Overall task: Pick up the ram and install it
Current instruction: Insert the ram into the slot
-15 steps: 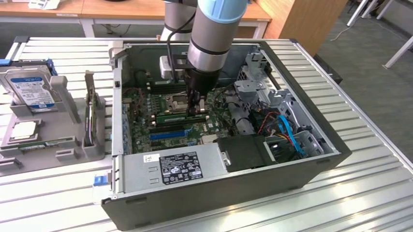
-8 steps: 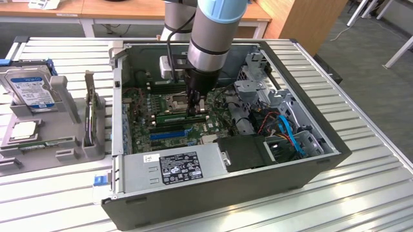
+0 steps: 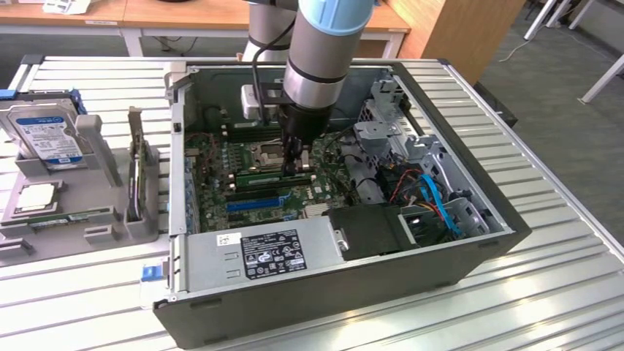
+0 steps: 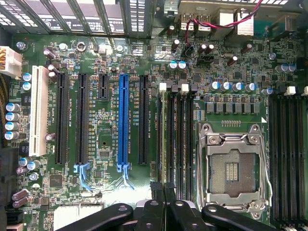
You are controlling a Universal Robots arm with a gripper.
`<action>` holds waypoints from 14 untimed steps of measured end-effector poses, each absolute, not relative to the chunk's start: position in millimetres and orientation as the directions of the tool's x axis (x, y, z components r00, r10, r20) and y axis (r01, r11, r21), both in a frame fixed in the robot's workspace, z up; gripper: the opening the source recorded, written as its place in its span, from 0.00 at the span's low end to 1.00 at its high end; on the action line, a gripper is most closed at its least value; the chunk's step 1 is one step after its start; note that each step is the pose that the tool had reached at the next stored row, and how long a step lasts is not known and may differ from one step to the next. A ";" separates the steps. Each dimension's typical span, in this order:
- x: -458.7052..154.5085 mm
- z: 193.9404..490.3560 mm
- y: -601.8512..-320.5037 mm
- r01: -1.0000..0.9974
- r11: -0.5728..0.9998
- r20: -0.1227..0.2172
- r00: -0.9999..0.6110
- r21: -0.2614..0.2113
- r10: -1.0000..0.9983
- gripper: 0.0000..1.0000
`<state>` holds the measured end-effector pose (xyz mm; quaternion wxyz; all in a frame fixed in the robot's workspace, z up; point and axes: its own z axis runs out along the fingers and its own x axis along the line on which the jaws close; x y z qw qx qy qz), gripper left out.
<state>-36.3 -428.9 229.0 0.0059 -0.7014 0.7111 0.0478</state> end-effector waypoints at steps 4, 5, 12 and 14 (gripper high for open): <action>-36.3 228.9 -428.9 -0.998 0.011 -0.076 -0.016 0.060 -0.997 0.12; -36.3 228.9 -428.9 -0.998 0.011 -0.076 -0.016 0.060 -0.997 0.12; -36.3 228.0 -428.9 -0.998 0.011 -0.075 -0.016 0.060 -0.997 0.12; -36.3 227.9 -428.9 -0.998 0.011 -0.075 -0.016 0.060 -0.997 0.12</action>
